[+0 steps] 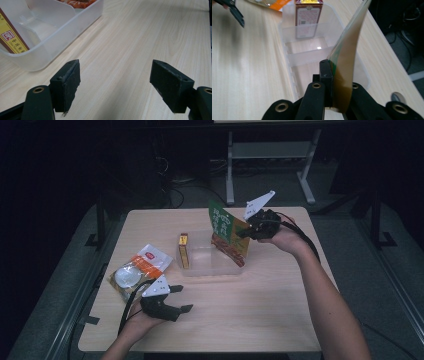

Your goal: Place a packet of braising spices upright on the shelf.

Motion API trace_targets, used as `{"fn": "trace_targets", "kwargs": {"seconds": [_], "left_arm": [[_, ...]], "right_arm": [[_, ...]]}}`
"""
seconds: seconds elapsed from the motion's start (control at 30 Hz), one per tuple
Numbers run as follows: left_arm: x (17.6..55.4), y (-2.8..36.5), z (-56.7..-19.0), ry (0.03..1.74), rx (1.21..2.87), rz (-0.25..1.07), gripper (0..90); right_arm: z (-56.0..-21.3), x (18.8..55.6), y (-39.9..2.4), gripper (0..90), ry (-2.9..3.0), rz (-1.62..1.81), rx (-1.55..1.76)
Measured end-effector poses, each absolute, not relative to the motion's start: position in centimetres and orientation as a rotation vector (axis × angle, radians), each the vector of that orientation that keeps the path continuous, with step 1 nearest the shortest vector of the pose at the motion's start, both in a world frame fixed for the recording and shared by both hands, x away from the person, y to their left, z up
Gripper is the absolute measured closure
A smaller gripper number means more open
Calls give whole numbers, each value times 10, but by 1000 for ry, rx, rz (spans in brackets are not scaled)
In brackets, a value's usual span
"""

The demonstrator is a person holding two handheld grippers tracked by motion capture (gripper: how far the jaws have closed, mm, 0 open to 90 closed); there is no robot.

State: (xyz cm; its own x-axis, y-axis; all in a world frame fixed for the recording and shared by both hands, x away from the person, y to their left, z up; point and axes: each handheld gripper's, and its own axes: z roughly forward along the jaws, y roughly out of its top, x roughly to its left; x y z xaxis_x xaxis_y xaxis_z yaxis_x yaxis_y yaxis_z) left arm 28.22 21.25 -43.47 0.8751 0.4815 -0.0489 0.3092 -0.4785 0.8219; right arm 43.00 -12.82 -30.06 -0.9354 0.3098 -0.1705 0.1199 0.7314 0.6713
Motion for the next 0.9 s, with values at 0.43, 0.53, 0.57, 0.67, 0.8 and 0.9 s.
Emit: {"fn": "trace_targets", "kwargs": {"seconds": [0.43, 0.53, 0.57, 0.67, 0.8, 0.9], "left_arm": [[282, 209, -436, 572, 2116, 217, 239], [282, 209, -437, 571, 2119, 216, 239], [282, 208, -437, 571, 2120, 215, 239], [281, 208, -437, 571, 2123, 214, 239], [281, 207, -437, 569, 2128, 210, 239], [282, 207, -438, 568, 2130, 210, 238]], "right_arm": [[-309, 427, -138, 891, 2656, 1075, 398], [-311, 426, -140, 891, 2645, 1106, 427], [-312, 426, -141, 891, 2641, 1113, 433], [-313, 425, -141, 891, 2634, 1133, 438], [-316, 424, -142, 848, 2637, 1148, 459], [-321, 425, -142, 761, 2656, 1152, 478]]}}
